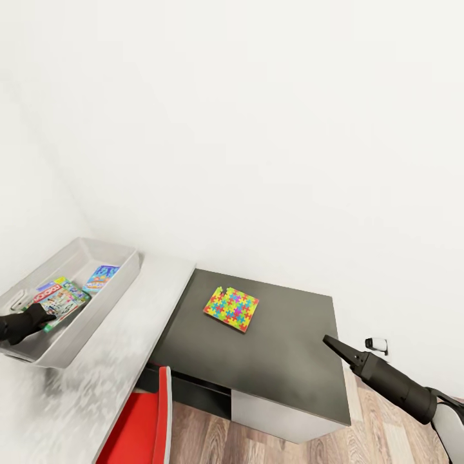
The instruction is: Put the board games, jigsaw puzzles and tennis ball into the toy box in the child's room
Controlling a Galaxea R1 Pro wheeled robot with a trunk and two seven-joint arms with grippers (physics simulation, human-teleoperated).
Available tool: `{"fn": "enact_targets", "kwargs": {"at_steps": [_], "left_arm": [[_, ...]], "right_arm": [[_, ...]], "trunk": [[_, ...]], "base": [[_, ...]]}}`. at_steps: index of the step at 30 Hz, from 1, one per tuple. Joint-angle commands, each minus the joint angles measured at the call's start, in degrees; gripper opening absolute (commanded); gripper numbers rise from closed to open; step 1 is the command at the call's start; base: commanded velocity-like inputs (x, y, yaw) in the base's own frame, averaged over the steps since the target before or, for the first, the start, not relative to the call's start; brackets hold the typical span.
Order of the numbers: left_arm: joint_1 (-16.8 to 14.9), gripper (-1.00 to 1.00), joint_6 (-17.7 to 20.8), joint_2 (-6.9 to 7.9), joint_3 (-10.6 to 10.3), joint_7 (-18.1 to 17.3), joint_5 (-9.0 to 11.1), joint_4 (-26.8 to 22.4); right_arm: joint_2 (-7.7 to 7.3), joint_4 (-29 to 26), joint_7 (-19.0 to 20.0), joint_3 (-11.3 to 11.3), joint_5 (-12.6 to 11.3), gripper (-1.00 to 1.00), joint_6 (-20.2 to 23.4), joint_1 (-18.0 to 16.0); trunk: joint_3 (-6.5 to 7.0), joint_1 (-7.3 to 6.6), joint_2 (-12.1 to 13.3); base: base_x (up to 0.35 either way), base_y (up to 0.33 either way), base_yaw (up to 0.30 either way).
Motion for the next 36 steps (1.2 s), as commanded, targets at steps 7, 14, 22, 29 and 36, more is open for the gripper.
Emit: {"fn": "enact_targets", "kwargs": {"at_steps": [7,14,22,29,36], "left_arm": [[-0.32,-1.00,1.01,0.33,0.37,-0.43,-0.65,0.01],[-0.34,-1.00,1.48,0.36,0.44,-0.11,-0.71,0.01],[-0.34,-1.00,1.65,0.36,0.44,-0.04,-0.73,0.01],[-0.34,-1.00,2.48,0.36,0.43,0.01,-0.69,0.10],[-0.41,-1.00,2.93,0.36,0.35,0.05,-0.70,0.39]], "right_arm": [[0.00,-0.01,0.05,-0.15,-0.17,1.00,0.24,0.66],[-0.06,-0.01,0.05,-0.20,-0.17,1.00,0.22,0.74],[-0.07,-0.01,0.05,-0.24,-0.17,1.00,0.22,0.75],[-0.07,-0.01,0.05,-0.24,-0.17,1.00,0.22,0.75],[-0.07,-0.01,0.05,-0.23,-0.17,1.00,0.22,0.75]], "trunk": [[-0.10,0.03,-0.11],[-0.10,0.03,-0.11],[-0.10,0.03,-0.11],[-0.10,0.03,-0.11],[-0.10,0.03,-0.11]], "base": [[0.000,0.000,0.000],[0.000,0.000,0.000],[0.000,0.000,0.000],[0.000,0.000,0.000],[0.000,0.000,0.000]]}}
